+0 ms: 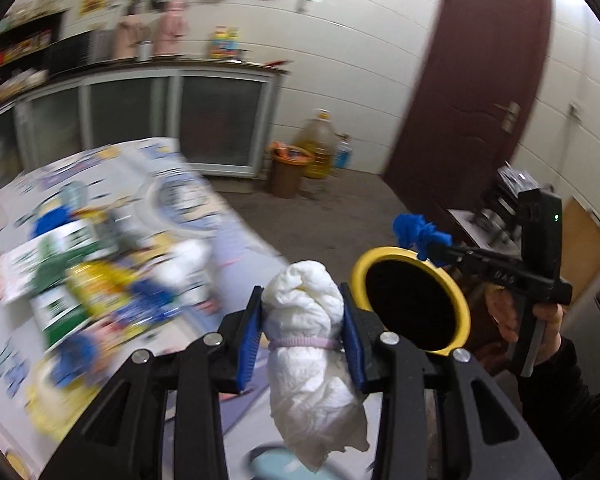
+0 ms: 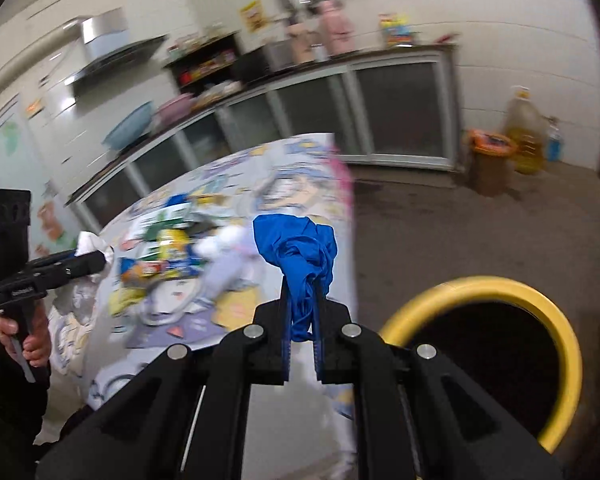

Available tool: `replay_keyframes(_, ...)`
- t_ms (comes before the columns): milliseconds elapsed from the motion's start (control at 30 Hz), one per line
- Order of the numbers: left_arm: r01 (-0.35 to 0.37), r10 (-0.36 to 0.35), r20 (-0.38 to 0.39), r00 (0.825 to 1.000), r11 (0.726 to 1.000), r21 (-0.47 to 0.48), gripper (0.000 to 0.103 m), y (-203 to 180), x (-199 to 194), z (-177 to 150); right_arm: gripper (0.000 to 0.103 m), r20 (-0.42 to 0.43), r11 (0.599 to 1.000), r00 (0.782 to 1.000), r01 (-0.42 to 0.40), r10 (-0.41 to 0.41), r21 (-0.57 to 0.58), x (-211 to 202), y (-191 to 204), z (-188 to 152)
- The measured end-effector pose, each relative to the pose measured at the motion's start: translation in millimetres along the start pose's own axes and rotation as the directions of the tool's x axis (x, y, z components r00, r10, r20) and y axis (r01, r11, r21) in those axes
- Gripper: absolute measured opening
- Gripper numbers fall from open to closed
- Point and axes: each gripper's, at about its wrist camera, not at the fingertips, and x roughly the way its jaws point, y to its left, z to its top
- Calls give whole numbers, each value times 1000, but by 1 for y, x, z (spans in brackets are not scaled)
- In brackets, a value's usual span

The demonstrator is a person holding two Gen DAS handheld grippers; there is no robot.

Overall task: Collect trash
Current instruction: 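Carry both items over the yellow-rimmed bin and open both tools, then move both open tools back over the table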

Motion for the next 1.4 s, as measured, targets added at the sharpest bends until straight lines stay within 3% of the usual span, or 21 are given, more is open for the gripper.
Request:
replay_keyframes(100, 77, -75, -31, 997, 995, 68, 34, -43, 37, 12, 9, -3, 994, 995, 99, -99, 54, -12, -34, -15)
replay_keyframes(300, 183, -174, -89, 981, 978, 101, 34, -94, 100, 27, 9, -24, 971, 977, 212, -210, 114, -20, -77, -36)
replay_keyframes(600, 236, -221, -156, 963, 969, 80, 34, -131, 168, 32, 9, -68, 953, 966, 258, -250, 160, -14, -106, -48)
replay_keyframes(833, 248, -237, -164, 958, 968, 49, 34, -138, 190, 39, 10, -98, 930, 952, 305, -290, 207, -11, -128, -51)
replay_keyframes(900, 257, -248, -159, 956, 965, 41, 45, -139, 193, 42, 18, -110, 921, 943, 331, -315, 207, -12, -132, -52)
replay_keyframes(967, 248, -242, -136, 961, 968, 30, 78, -139, 193, 44, 45, -107, 909, 933, 360, -344, 211, -15, -135, -54)
replay_keyframes(1000, 242, -237, -121, 964, 970, 27, 81, -138, 192, 45, 64, -99, 906, 932, 363, -350, 218, -19, -136, -55)
replay_keyframes(1200, 219, -217, -107, 970, 976, 4, 82, -122, 182, 46, 60, -104, 890, 921, 389, -375, 237, -32, -141, -59)
replay_keyframes(1400, 141, -140, -58, 988, 990, 8, 82, -84, 147, 39, 58, -88, 895, 922, 387, -376, 222, -38, -132, -55)
